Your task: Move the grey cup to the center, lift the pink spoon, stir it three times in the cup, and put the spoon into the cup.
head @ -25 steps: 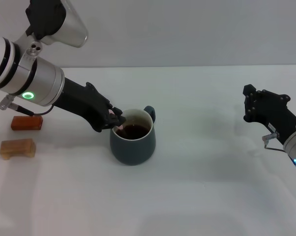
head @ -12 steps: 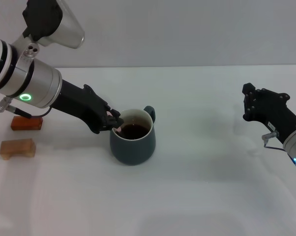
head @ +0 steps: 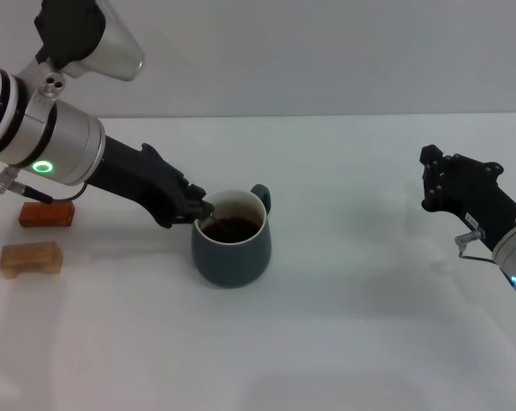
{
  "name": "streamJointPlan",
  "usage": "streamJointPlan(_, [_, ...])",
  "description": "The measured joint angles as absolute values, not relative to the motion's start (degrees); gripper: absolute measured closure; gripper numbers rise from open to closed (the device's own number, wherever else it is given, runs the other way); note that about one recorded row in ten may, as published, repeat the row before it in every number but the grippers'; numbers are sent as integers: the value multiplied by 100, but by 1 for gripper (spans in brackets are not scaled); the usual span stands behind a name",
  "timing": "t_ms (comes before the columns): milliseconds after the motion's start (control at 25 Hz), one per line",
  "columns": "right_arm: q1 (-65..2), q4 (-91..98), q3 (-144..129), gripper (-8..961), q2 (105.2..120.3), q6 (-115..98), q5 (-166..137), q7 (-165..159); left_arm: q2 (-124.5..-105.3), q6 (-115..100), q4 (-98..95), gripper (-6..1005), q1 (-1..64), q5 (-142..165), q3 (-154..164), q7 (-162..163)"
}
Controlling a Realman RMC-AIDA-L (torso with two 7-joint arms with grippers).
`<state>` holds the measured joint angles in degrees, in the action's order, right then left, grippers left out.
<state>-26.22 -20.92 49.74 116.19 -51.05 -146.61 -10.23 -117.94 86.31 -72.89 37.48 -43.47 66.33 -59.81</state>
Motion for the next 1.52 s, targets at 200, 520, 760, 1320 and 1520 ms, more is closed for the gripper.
streamJointPlan(200, [-2599, -2092, 4975, 943, 11618, -5106, -14665, -1021, -11800, 8414, -7477, 790, 3608, -4511, 6528, -6011])
streamJointPlan(520, [-2582, -2091, 4975, 944, 11619, -5116, -14670, -1019, -11797, 7914, -7765, 783, 3203, -5624, 5620, -6317])
streamJointPlan(760, [-2576, -2082, 4975, 943, 11616, -5122, -14669, -1019, -11793, 7223, -7752, 779, 2663, -6825, 5305, -6896])
streamJointPlan(1320, [-2486, -2074, 5108, 944, 11545, -5134, -14665, -1019, -11794, 6492, -5476, 693, 2149, -10132, 3985, -9919])
streamJointPlan(1520, [-2457, -2052, 5115, 943, 11525, -5134, -14669, -1019, -11800, 6400, -4655, 606, 2145, -10724, 3779, -11033])
